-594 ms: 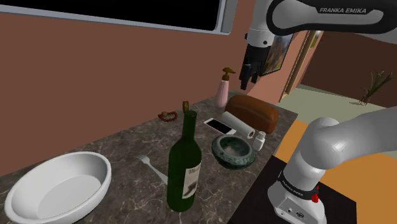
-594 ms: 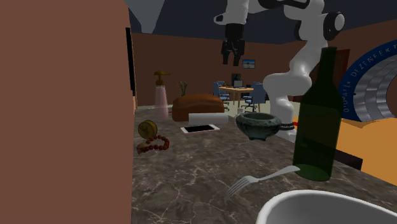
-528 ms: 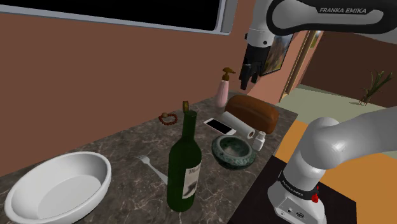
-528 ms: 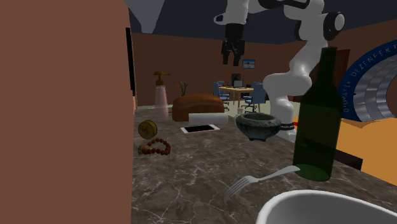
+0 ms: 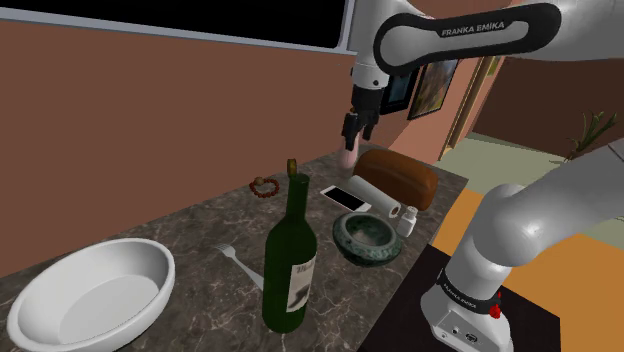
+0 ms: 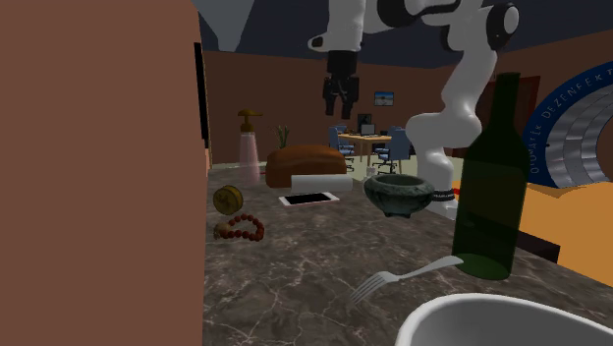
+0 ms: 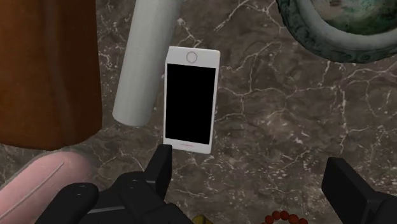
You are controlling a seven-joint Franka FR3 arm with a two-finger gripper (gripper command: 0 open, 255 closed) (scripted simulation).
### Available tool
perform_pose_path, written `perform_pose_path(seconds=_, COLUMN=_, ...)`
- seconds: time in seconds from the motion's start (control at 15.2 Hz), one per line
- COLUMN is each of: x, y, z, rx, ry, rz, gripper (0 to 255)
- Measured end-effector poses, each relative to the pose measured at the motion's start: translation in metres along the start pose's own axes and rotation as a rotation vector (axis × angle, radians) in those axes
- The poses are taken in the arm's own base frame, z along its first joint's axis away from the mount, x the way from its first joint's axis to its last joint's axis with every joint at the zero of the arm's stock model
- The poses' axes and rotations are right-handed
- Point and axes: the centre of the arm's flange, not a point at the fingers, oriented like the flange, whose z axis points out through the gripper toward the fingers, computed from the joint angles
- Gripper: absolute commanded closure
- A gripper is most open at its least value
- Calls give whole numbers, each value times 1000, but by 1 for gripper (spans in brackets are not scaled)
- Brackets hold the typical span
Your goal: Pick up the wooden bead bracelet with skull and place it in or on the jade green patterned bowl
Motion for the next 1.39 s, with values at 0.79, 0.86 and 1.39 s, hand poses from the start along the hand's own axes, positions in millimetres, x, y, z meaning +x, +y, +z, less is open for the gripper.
perform_pose_path(seconds=0.79, x=125, y=-56, z=75, rx=44, ry=2, rz=-56, gripper=0)
perform_pose_path(seconds=0.86, x=135, y=-61, z=79, rx=48, ry=2, rz=-60, gripper=0)
perform_pose_path(seconds=1.39, x=215, y=-105, z=132, rx=77, ry=3, rz=-97, gripper=0)
